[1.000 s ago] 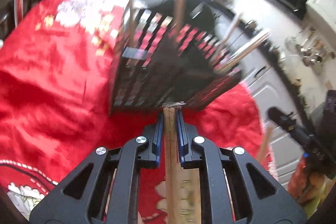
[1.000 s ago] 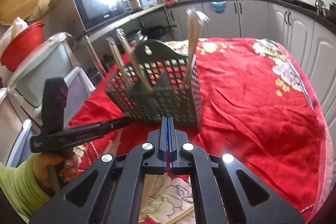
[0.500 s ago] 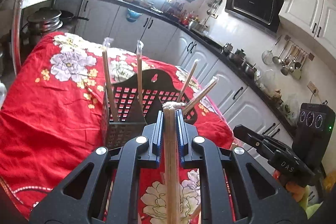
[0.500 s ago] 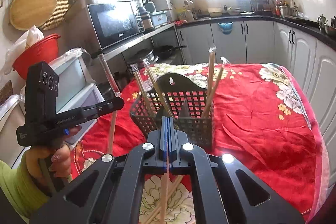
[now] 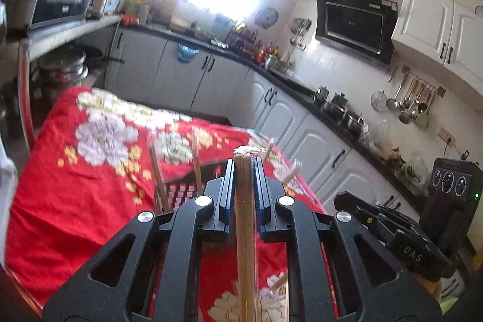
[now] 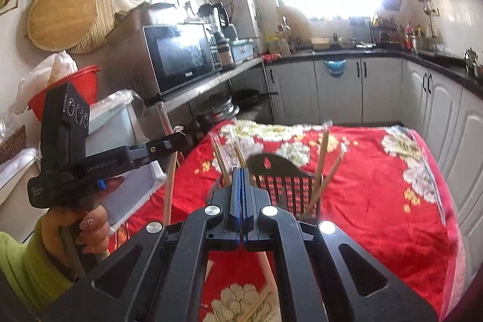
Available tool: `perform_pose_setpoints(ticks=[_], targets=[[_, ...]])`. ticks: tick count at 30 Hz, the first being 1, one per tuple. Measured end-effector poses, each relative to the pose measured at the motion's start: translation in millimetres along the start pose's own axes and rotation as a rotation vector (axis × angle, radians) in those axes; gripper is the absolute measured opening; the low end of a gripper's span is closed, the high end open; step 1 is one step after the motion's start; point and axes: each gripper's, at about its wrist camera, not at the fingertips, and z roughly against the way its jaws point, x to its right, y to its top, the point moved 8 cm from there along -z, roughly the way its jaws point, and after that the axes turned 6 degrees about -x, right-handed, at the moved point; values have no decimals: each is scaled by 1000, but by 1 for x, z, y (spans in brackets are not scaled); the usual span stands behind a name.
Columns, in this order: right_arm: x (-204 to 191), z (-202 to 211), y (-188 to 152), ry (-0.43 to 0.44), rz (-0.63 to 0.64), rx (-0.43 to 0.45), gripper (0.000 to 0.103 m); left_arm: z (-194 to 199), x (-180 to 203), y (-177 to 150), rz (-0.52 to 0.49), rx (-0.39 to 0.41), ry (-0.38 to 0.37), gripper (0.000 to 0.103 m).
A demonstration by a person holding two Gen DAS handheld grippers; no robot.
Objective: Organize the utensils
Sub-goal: 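Lift the chopstick with the left gripper and carry it over the caddy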
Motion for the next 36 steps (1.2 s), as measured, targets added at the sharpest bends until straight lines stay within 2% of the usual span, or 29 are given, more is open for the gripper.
perform_pose_setpoints(ticks=[10,16,26,30,36], targets=[[-16,20,70,23,37,137,1,16,10,71,-73,177,101,8],[-16,18,104,19,40,184,1,9,7,93,-82,228,153,8],[0,1,142,3,5,244,1,-13,-8,96,-91,290,215,8],[6,-12,143,4,-11,245,1,-20,-16,90,-91,325,226,8],[15,-39,137,2,-45,226,1,-36,-25,77,-111,339,245,8]])
